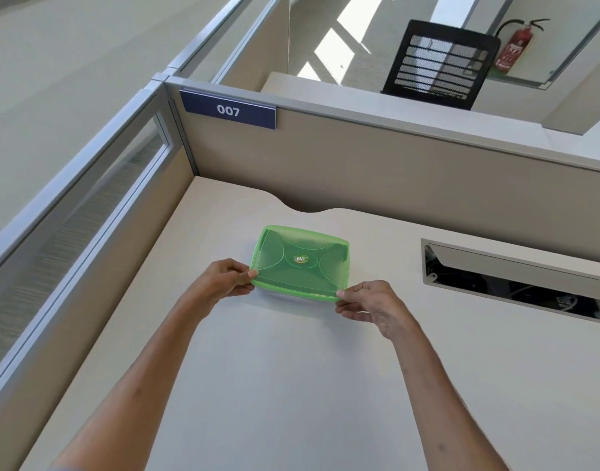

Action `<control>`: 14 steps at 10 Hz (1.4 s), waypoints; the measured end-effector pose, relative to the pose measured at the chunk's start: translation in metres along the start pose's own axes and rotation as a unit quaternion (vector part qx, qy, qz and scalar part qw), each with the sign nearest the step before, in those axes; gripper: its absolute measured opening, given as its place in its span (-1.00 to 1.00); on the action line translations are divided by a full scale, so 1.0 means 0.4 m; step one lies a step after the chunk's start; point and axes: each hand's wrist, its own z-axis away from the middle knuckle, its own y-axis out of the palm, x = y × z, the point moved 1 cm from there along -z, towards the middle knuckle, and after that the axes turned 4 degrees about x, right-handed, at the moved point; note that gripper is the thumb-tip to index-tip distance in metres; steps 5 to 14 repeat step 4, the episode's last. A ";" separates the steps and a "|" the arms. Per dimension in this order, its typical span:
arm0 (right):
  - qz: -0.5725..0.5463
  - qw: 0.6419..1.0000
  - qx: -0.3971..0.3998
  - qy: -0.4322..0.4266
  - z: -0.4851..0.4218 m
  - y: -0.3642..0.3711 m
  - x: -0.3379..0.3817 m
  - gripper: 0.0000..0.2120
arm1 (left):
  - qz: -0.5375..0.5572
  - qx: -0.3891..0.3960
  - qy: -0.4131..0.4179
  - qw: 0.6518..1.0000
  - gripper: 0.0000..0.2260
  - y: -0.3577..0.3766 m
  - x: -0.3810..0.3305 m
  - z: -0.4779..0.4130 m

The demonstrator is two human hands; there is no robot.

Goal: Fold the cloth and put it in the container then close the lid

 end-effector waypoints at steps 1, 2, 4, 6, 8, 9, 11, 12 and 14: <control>0.003 1.000 -0.004 -0.007 0.016 -0.003 -0.002 -0.67 | -0.085 -0.010 -0.011 0.996 -0.65 0.004 -0.016 0.023; 0.018 0.998 -0.050 -0.026 0.021 -0.006 -0.011 -0.64 | -0.193 -0.064 0.025 0.979 -0.51 0.028 -0.019 0.043; 0.351 0.866 -0.239 -0.263 0.056 0.054 -0.014 -0.66 | -0.437 -0.198 0.252 0.840 -0.38 0.151 0.014 0.068; 0.351 0.866 -0.239 -0.263 0.056 0.054 -0.014 -0.66 | -0.437 -0.198 0.252 0.840 -0.38 0.151 0.014 0.068; 0.351 0.866 -0.239 -0.263 0.056 0.054 -0.014 -0.66 | -0.437 -0.198 0.252 0.840 -0.38 0.151 0.014 0.068; 0.351 0.866 -0.239 -0.263 0.056 0.054 -0.014 -0.66 | -0.437 -0.198 0.252 0.840 -0.38 0.151 0.014 0.068; 0.351 0.866 -0.239 -0.263 0.056 0.054 -0.014 -0.66 | -0.437 -0.198 0.252 0.840 -0.38 0.151 0.014 0.068; 0.351 0.866 -0.239 -0.263 0.056 0.054 -0.014 -0.66 | -0.437 -0.198 0.252 0.840 -0.38 0.151 0.014 0.068; 0.351 0.866 -0.239 -0.263 0.056 0.054 -0.014 -0.66 | -0.437 -0.198 0.252 0.840 -0.38 0.151 0.014 0.068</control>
